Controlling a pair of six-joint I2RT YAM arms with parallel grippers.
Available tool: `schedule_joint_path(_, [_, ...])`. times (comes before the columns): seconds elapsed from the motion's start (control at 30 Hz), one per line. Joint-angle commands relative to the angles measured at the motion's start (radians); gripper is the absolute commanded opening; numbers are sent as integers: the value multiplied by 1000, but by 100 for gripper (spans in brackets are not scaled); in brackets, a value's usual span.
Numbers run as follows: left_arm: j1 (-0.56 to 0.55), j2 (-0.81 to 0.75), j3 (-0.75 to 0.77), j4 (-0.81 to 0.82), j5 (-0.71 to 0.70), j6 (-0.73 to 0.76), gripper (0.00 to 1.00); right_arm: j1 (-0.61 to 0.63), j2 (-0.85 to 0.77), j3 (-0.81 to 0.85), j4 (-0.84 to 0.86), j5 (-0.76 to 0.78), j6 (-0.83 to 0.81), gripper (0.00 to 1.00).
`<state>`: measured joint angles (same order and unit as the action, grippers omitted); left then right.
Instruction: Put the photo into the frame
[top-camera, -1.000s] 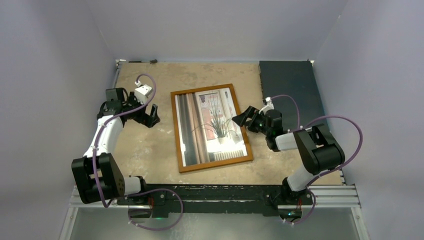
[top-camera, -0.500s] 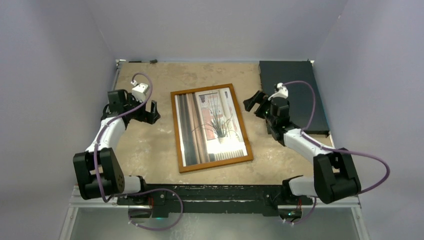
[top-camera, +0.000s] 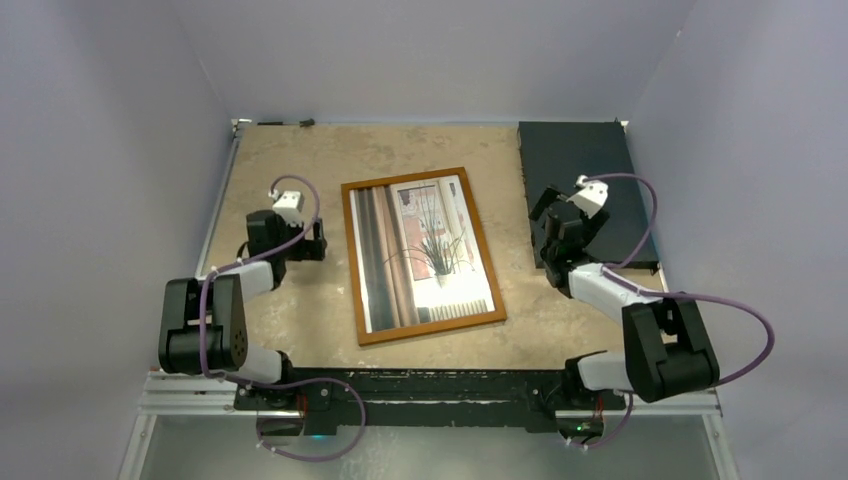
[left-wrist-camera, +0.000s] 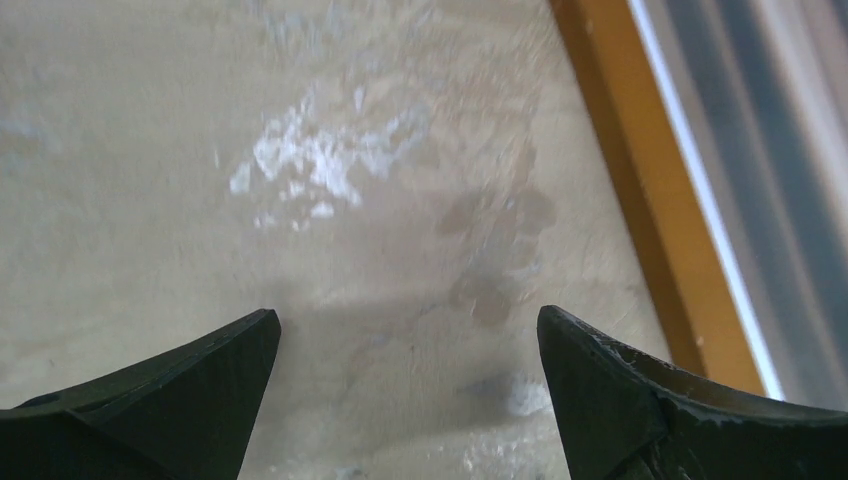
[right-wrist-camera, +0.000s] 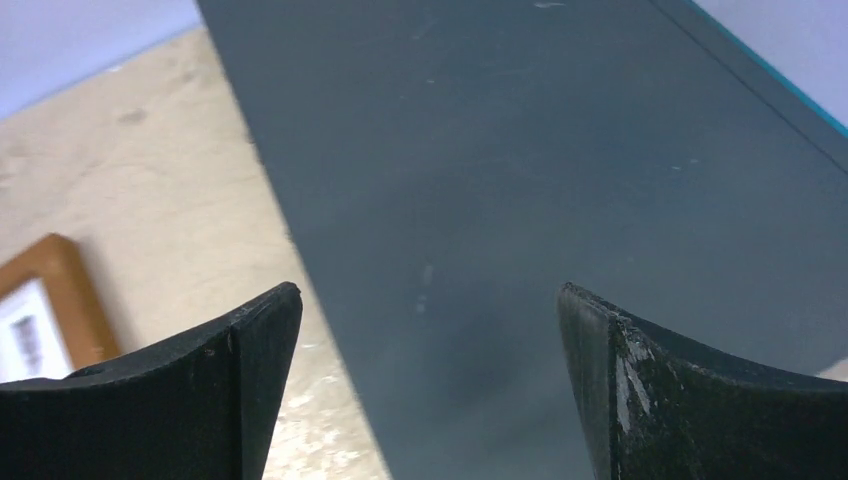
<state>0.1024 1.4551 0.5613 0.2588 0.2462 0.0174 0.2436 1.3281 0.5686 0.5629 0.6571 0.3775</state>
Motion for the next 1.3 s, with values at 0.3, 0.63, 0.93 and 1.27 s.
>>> schedule_joint_path(0.3, [-30,73,-184,666,-154,-140,100,-183,58,-246,581,-25,-128,99])
schedule_joint_path(0.63, [-86,205,-397,1214,-140,-25,100,-193,142,-333,912,-245,-265,99])
schedule_joint_path(0.93, [-96,199,-284,990,-196,-10,100,-172,237,-311,955,-281,-309,99])
schedule_joint_path(1.27, [-96,200,-290,1006,-196,-10,100,-171,236,-320,992,-261,-317,99])
